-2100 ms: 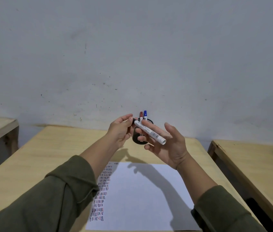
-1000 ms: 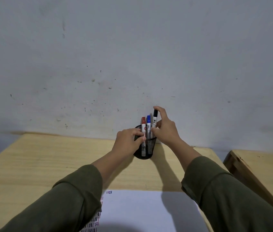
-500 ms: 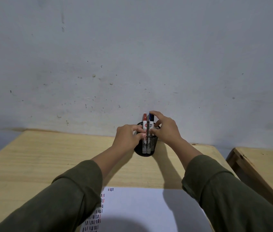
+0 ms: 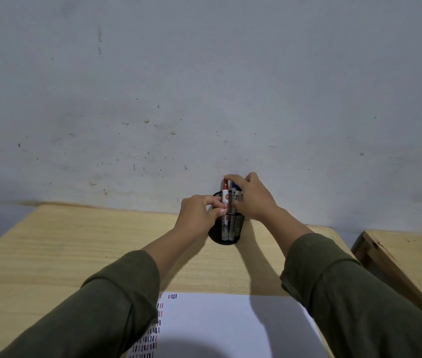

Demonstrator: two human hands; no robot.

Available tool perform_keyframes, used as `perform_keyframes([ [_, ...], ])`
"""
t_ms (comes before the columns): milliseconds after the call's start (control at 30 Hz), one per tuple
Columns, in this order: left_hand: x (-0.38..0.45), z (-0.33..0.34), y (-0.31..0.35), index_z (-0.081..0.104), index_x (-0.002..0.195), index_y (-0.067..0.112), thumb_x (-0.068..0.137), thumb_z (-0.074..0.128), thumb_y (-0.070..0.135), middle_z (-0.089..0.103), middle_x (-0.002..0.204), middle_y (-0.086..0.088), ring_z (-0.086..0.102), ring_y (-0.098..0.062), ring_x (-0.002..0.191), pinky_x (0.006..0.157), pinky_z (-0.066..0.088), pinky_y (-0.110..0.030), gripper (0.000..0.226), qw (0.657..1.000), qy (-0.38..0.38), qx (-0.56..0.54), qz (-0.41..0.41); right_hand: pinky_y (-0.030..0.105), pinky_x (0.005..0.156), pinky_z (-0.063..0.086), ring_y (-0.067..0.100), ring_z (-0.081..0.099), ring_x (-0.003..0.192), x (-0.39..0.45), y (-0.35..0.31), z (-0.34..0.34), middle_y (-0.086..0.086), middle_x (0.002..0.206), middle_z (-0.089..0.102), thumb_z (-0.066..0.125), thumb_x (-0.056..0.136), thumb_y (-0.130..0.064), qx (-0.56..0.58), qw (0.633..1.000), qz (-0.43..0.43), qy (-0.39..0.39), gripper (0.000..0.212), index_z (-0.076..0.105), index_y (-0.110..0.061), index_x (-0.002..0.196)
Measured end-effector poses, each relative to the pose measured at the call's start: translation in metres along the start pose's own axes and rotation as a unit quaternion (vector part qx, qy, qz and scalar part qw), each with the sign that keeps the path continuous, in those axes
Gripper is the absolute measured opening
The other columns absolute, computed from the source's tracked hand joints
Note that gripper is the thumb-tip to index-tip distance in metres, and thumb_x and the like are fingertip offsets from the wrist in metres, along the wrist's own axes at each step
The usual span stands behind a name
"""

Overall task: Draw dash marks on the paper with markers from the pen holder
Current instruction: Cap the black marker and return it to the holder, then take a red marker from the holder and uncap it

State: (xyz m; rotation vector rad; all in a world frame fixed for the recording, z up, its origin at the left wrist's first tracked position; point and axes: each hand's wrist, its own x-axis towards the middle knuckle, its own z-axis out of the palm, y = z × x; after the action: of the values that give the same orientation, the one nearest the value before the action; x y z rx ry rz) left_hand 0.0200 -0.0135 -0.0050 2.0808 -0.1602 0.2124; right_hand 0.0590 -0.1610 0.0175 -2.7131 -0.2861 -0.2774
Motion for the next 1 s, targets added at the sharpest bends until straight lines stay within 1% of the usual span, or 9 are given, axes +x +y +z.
perform_keyframes([
  [133, 0.0, 0.001, -0.003, 0.075, 0.093, 0.013, 0.08, 0.069, 0.016, 0.069, 0.117, 0.002, 0.056, -0.008, 0.099, 0.08, 0.033, -0.008, 0.014, 1.0, 0.001, 0.0, -0.002, 0.039, 0.093, 0.045, 0.024, 0.04, 0.115, -0.008, 0.001, 0.0, 0.008, 0.12, 0.039, 0.07, 0.077, -0.025, 0.039, 0.997, -0.019, 0.064, 0.051, 0.054, -0.032, 0.125],
  [233, -0.001, 0.004, -0.007, 0.071, 0.095, 0.016, 0.076, 0.074, 0.02, 0.071, 0.109, 0.003, 0.06, -0.012, 0.106, 0.087, 0.042, -0.02, 0.019, 0.999, 0.029, -0.015, 0.002, 0.036, 0.092, 0.041, 0.021, 0.04, 0.112, -0.017, 0.0, 0.004, 0.002, 0.112, 0.042, 0.072, 0.074, -0.026, 0.096, 0.988, -0.035, 0.12, 0.038, 0.062, -0.031, 0.11],
  [367, -0.006, 0.003, -0.007, 0.056, 0.109, 0.017, 0.07, 0.078, 0.024, 0.063, 0.109, 0.005, 0.058, -0.011, 0.103, 0.084, 0.04, -0.021, 0.045, 0.998, 0.056, -0.029, -0.007, 0.039, 0.082, 0.047, 0.019, 0.055, 0.095, -0.026, -0.003, 0.011, -0.001, 0.096, 0.062, 0.069, 0.074, -0.025, 0.144, 0.981, -0.056, 0.118, 0.029, 0.053, -0.034, 0.097],
  [433, -0.008, 0.001, -0.005, 0.052, 0.116, 0.016, 0.07, 0.079, 0.024, 0.063, 0.116, 0.003, 0.058, -0.013, 0.109, 0.087, 0.039, -0.02, 0.054, 0.998, 0.057, -0.035, -0.007, 0.033, 0.076, 0.048, 0.019, 0.061, 0.087, -0.03, -0.006, 0.01, 0.0, 0.091, 0.066, 0.068, 0.078, -0.018, 0.173, 0.979, -0.043, 0.095, 0.033, 0.049, -0.03, 0.102],
  [533, -0.01, -0.004, 0.002, 0.052, 0.119, 0.016, 0.077, 0.073, 0.025, 0.064, 0.12, 0.003, 0.056, -0.011, 0.114, 0.09, 0.036, -0.019, 0.048, 0.997, 0.071, -0.028, 0.009, 0.023, 0.072, 0.046, 0.017, 0.064, 0.087, -0.037, -0.013, 0.002, 0.003, 0.091, 0.066, 0.067, 0.081, -0.011, 0.258, 0.959, -0.018, 0.113, 0.042, 0.043, -0.027, 0.112],
  [700, -0.012, -0.023, 0.028, 0.059, 0.113, 0.019, 0.087, 0.061, 0.026, 0.065, 0.117, 0.007, 0.057, -0.007, 0.112, 0.093, 0.039, -0.021, 0.027, 0.993, 0.101, -0.061, 0.031, 0.01, 0.065, 0.047, 0.02, 0.067, 0.074, -0.043, -0.033, -0.033, 0.005, 0.092, 0.06, 0.064, 0.082, -0.007, 0.391, 0.898, -0.004, 0.202, 0.047, 0.036, -0.03, 0.11],
  [867, -0.026, -0.041, 0.058, 0.062, 0.115, 0.025, 0.092, 0.052, 0.028, 0.066, 0.116, 0.01, 0.056, -0.002, 0.106, 0.094, 0.038, -0.02, 0.025, 0.987, 0.088, -0.119, 0.055, 0.031, 0.08, 0.053, 0.019, 0.067, 0.075, -0.065, -0.053, -0.055, 0.012, 0.091, 0.066, 0.065, 0.081, -0.005, 0.486, 0.862, -0.013, 0.145, 0.047, 0.037, -0.025, 0.113],
  [933, -0.035, -0.045, 0.068, 0.06, 0.12, 0.025, 0.093, 0.05, 0.027, 0.067, 0.117, 0.008, 0.057, -0.006, 0.109, 0.094, 0.042, -0.021, 0.029, 0.983, 0.063, -0.165, 0.054, 0.027, 0.073, 0.054, 0.018, 0.069, 0.077, -0.08, -0.061, -0.058, 0.013, 0.092, 0.069, 0.066, 0.084, -0.008, 0.501, 0.86, -0.023, 0.1, 0.042, 0.038, -0.021, 0.113],
  [1000, -0.047, -0.05, 0.077, 0.059, 0.122, 0.021, 0.093, 0.052, 0.023, 0.068, 0.11, 0.005, 0.061, -0.005, 0.098, 0.08, 0.046, -0.009, 0.03, 0.972, 0.029, -0.23, 0.04, 0.02, 0.063, 0.051, 0.014, 0.069, 0.074, -0.097, -0.07, -0.06, 0.009, 0.087, 0.071, 0.066, 0.085, -0.011, 0.507, 0.859, -0.026, 0.062, 0.038, 0.04, -0.019, 0.112],
])
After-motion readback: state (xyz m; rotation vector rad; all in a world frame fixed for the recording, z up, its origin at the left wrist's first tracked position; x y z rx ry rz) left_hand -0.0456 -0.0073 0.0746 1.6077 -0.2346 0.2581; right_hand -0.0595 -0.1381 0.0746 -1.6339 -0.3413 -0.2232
